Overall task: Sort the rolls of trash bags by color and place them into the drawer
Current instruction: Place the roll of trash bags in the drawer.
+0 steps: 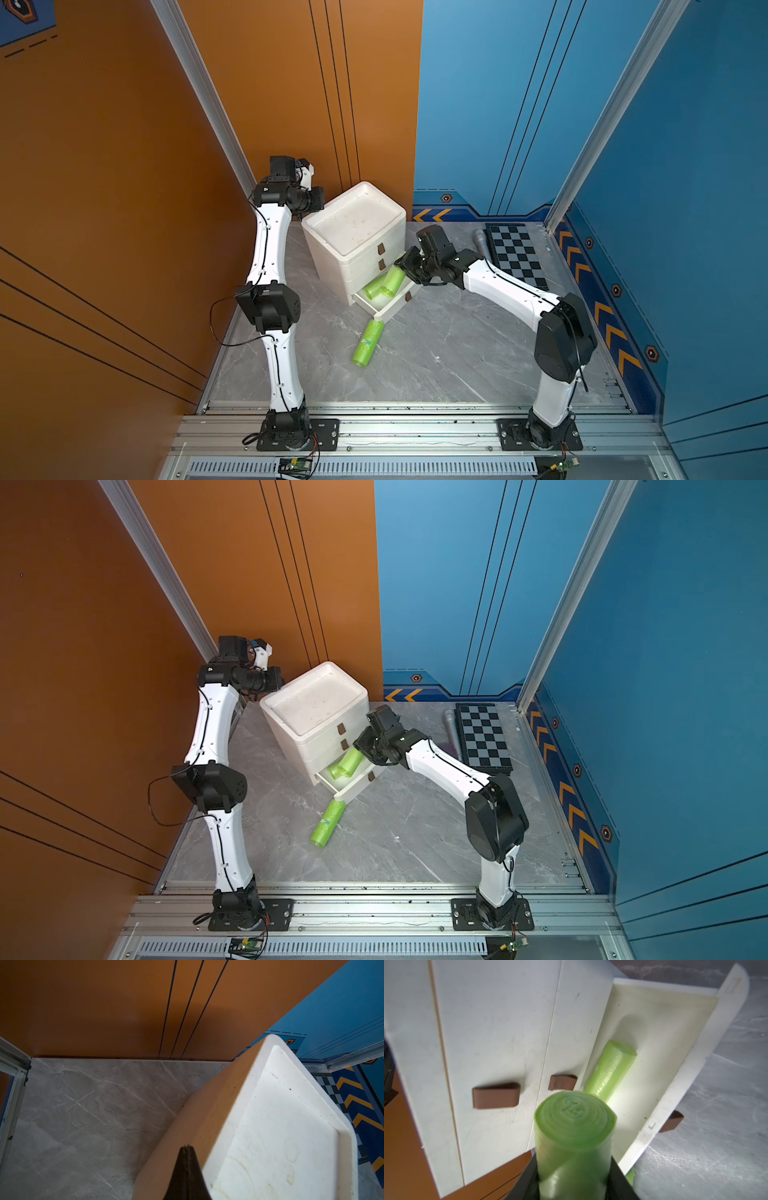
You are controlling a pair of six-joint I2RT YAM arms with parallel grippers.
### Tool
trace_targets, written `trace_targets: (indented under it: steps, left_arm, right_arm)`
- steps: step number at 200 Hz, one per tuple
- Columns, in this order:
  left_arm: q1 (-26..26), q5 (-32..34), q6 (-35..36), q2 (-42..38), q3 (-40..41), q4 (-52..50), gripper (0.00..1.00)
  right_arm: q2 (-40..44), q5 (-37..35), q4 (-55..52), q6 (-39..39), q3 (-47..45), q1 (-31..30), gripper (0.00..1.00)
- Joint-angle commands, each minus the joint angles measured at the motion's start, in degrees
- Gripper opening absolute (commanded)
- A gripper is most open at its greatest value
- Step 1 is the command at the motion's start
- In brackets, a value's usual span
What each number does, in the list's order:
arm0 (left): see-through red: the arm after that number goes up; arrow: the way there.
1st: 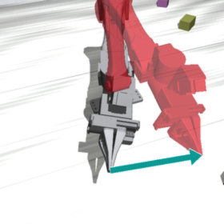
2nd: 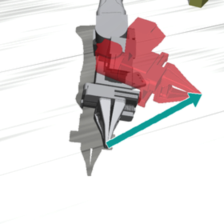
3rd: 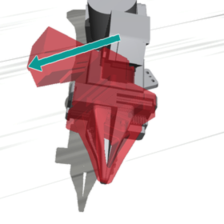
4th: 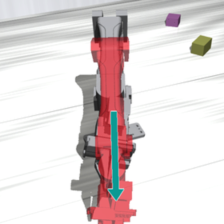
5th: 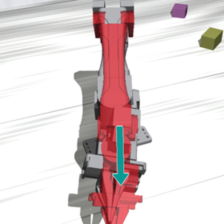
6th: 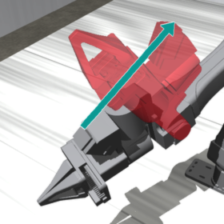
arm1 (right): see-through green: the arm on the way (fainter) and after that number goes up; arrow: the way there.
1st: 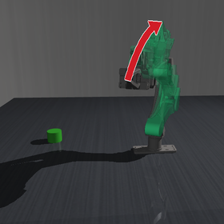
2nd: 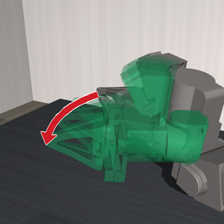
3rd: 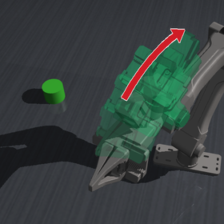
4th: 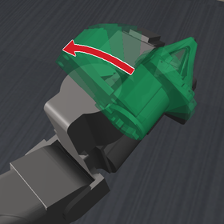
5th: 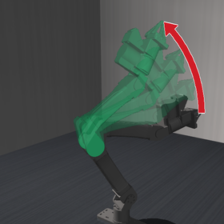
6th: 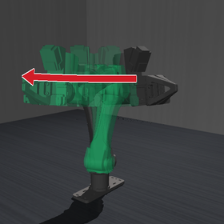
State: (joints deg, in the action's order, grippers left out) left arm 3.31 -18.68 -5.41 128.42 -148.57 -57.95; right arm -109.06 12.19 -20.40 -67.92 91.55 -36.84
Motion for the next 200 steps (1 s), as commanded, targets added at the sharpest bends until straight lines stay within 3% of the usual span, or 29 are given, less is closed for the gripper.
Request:
trace_targets:
  steps: [1, 46, 84, 138, 200]
  left_arm:
    - [-2.5, -4.3, 1.2, 0.6, 1.4, -9.4, 0.03]
    - [-3.0, -4.5, 1.1, 0.9, 1.2, -9.4, 0.03]
    - [-3.0, -4.6, 1.1, 1.0, 1.1, -9.4, 0.03]
    - [-3.0, -4.5, 1.3, 0.7, 1.5, -9.4, 0.03]
    - [-2.8, -4.5, 1.2, 0.7, 1.6, -9.4, 0.03]
  right_arm:
    - [-4.3, 1.9, -0.3, -2.1, 3.2, 0.4, 0.34]
    - [-11.2, 4.2, 1.0, -5.0, 5.6, 0.7, 0.36]
    - [-12.2, 3.6, 1.4, -5.6, 5.2, 1.0, 0.42]
    - [-13.3, 3.8, 1.5, -6.0, 4.8, 1.4, 0.58]
    - [-12.1, 3.6, 1.4, -5.2, 5.0, 2.5, 0.58]
